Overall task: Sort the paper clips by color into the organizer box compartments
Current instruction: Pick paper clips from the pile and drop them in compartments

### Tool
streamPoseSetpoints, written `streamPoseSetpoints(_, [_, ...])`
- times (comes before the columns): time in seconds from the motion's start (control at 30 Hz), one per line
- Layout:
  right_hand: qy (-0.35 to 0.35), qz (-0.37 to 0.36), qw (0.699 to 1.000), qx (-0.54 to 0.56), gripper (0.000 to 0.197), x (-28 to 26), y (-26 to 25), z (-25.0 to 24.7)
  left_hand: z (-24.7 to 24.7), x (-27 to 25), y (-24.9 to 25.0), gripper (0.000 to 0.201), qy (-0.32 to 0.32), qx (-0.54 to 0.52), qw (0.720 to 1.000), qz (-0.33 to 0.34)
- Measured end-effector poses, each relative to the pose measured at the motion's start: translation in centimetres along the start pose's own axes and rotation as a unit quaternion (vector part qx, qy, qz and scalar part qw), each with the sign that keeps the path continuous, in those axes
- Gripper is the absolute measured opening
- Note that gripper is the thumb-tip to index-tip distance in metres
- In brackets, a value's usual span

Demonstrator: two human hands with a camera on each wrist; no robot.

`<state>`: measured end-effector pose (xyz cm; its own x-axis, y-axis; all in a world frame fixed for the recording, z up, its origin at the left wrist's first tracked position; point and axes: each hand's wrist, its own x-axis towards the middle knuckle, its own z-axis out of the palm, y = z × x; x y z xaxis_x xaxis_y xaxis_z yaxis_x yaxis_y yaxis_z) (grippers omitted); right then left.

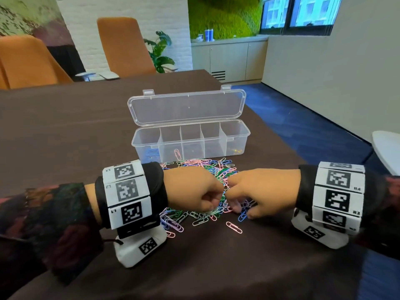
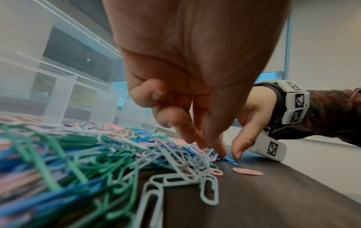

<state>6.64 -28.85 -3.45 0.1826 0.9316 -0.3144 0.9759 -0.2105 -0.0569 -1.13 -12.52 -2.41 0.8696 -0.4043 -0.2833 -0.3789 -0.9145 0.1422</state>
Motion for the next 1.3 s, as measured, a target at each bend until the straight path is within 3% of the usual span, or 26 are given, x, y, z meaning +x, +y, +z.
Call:
streamPoseSetpoints(0.2, [-0.024,0.013,1.0,0.012,0.01,0.6,0.5,0.1,0.4,-0.5,-0.4,0.008,-0.001,-0.008,1.0,-0.005])
streamPoseSetpoints(0.33, [-0.026,0.011,0.998,0.057,0.021,0.5,0.9,0.5,0.4,-0.5,-0.6,0.007,0.008,-0.02,1.0,-0.011])
streamPoseSetpoints(0.43, [0.017,0.023,0.99,0.139,0.032,-0.1,1.9,-0.1,0.2,-0.4,-0.3,0.006,0.036,-0.019,0.999,0.005])
streamPoseSetpoints(0.53, [0.109,0.039,0.957,0.265,0.029,-1.1,3.4,-1.5,-0.2,0.1,0.3,0.008,0.057,-0.029,0.996,0.054])
streamPoseSetpoints(0.6, [0.178,0.044,0.908,0.375,0.025,-2.1,4.5,-2.3,-0.4,0.9,0.9,0.013,0.051,-0.032,0.993,0.097])
streamPoseSetpoints(0.67, [0.247,0.07,0.835,0.486,0.023,-2.8,5.7,-2.8,-0.7,1.9,1.6,0.019,0.043,-0.018,0.99,0.13])
streamPoseSetpoints(0.77, [0.332,0.124,0.685,0.637,0.029,-3.5,7.5,-2.7,-1.1,3.8,2.7,0.028,0.02,0.046,0.988,0.145])
streamPoseSetpoints(0.87, [0.354,0.13,0.536,0.755,0.021,-3.7,8.5,-2.4,-1.3,5.6,3.5,0.029,-0.032,0.108,0.986,0.122])
streamPoseSetpoints(0.9, [0.353,0.129,0.505,0.777,0.02,-3.7,8.7,-2.2,-1.3,6.1,3.7,0.027,-0.043,0.119,0.984,0.122])
streamPoseSetpoints(0.97, [0.352,0.133,0.473,0.797,0.02,-3.7,8.8,-1.8,-1.0,6.8,3.9,0.02,-0.054,0.133,0.982,0.125])
streamPoseSetpoints(1.07, [0.327,0.141,0.497,0.791,0.007,-3.5,8.6,-1.6,-0.8,7.3,3.6,0.015,-0.058,0.14,0.981,0.121])
streamPoseSetpoints(1.13, [0.316,0.15,0.522,0.778,0.015,-3.2,8.7,-1.5,-0.8,7.2,3.1,0.012,-0.052,0.113,0.984,0.127])
streamPoseSetpoints(1.23, [0.304,0.153,0.552,0.761,0.019,-2.6,8.2,-1.7,-1.2,6.5,2.2,0.005,-0.006,0.01,0.988,0.151])
streamPoseSetpoints(1.3, [0.299,0.154,0.565,0.753,0.019,-2.2,7.8,-1.8,-1.9,5.5,1.2,0.01,0.041,-0.077,0.987,0.136])
